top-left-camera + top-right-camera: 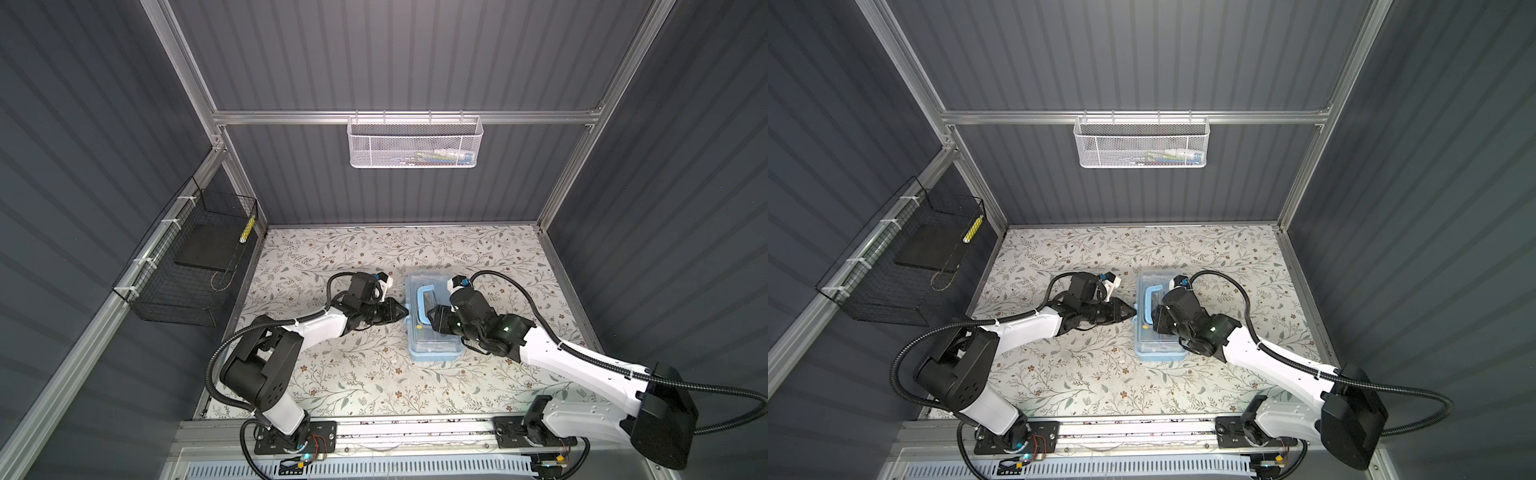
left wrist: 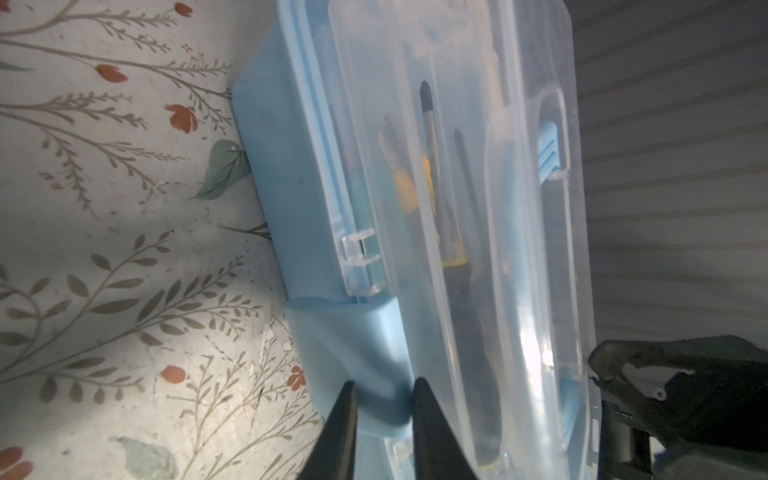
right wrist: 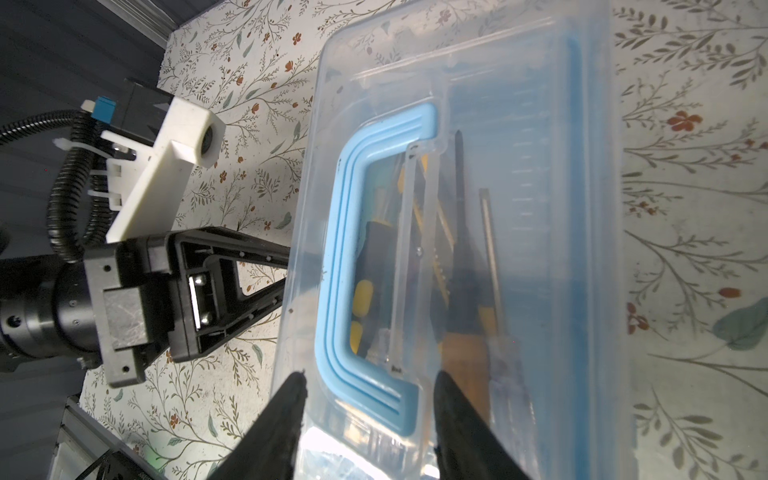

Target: Pack the tool kit

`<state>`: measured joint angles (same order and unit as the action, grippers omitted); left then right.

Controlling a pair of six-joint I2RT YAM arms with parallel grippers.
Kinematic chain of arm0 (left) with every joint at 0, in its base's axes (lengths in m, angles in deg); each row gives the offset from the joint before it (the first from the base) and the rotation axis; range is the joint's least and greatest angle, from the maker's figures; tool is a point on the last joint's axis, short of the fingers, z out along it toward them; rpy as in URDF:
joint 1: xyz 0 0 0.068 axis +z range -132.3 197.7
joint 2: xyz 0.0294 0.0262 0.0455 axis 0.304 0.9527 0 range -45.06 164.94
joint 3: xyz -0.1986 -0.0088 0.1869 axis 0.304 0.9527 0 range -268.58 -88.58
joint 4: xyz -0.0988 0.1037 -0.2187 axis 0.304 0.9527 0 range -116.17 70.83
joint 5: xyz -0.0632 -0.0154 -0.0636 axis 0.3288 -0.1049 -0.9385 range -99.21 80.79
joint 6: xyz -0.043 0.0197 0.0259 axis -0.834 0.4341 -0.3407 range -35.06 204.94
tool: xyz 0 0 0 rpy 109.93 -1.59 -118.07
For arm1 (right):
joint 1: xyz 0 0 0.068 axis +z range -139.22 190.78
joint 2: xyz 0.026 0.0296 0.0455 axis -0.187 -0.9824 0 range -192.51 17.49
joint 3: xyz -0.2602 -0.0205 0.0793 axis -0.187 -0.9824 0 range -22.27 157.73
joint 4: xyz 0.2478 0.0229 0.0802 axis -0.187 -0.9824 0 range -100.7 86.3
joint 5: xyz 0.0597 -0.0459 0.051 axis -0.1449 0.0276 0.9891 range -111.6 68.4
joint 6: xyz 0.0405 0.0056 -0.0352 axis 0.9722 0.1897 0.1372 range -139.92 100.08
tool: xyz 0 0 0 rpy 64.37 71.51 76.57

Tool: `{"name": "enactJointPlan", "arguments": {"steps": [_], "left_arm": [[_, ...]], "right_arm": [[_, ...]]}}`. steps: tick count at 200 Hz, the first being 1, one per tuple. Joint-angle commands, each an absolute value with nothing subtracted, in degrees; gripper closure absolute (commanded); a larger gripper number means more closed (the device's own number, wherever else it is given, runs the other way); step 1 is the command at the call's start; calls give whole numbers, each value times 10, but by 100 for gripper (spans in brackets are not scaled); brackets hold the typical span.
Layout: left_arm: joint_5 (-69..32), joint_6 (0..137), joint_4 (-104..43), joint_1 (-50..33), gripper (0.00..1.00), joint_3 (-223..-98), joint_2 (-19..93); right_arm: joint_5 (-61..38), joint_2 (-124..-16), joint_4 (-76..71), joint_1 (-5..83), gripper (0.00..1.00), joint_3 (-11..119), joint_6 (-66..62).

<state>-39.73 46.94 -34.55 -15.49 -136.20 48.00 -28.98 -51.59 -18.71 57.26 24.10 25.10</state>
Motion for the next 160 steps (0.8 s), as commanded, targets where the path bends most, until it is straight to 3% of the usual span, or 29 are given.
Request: {"name": "enactJointPlan", "arguments": {"steps": [1, 160], "left_arm": [[-396, 471, -365, -166, 70, -1357, 490], [-373, 341, -674, -188, 71, -1220, 523]], "right_arm": [[-295, -527, -252, 571, 49, 234, 260], [-192, -540, -182, 571, 51, 170, 275]]}}
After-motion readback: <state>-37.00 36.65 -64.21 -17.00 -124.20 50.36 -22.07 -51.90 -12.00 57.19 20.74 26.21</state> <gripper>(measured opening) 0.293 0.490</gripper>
